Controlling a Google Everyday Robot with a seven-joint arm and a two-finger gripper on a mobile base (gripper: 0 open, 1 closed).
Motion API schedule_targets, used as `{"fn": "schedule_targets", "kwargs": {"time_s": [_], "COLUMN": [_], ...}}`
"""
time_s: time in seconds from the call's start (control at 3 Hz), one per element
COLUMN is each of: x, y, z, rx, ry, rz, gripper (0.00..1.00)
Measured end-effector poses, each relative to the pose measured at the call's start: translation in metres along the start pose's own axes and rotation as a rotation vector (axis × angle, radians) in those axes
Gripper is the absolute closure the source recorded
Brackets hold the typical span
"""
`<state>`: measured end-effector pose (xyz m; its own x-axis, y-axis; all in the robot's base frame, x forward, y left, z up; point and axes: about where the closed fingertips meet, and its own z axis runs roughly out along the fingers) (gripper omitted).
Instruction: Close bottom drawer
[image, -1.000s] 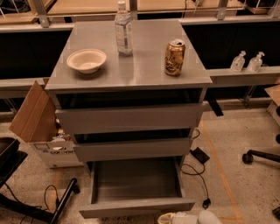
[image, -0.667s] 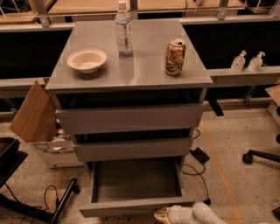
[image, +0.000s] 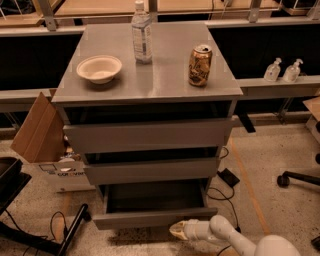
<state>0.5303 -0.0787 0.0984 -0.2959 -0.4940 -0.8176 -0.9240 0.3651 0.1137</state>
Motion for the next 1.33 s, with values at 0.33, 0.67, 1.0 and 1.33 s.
{"fn": "schedule_targets", "kwargs": {"time_s": [0.33, 0.67, 1.0, 1.33], "x": [-0.021, -0.021, -0.055, -0.059], "y": [-0.027, -0.027, -0.081, -0.087], "z": [0.009, 0.009, 0.01, 0.007], "rx": [-0.004, -0.004, 0.029, 0.036], "ry": [-0.007, -0.007, -0.011, -0.012], "rz": [-0.026, -0.026, -0.05, -0.054], "gripper": [1.0, 1.0, 1.0, 1.0]}}
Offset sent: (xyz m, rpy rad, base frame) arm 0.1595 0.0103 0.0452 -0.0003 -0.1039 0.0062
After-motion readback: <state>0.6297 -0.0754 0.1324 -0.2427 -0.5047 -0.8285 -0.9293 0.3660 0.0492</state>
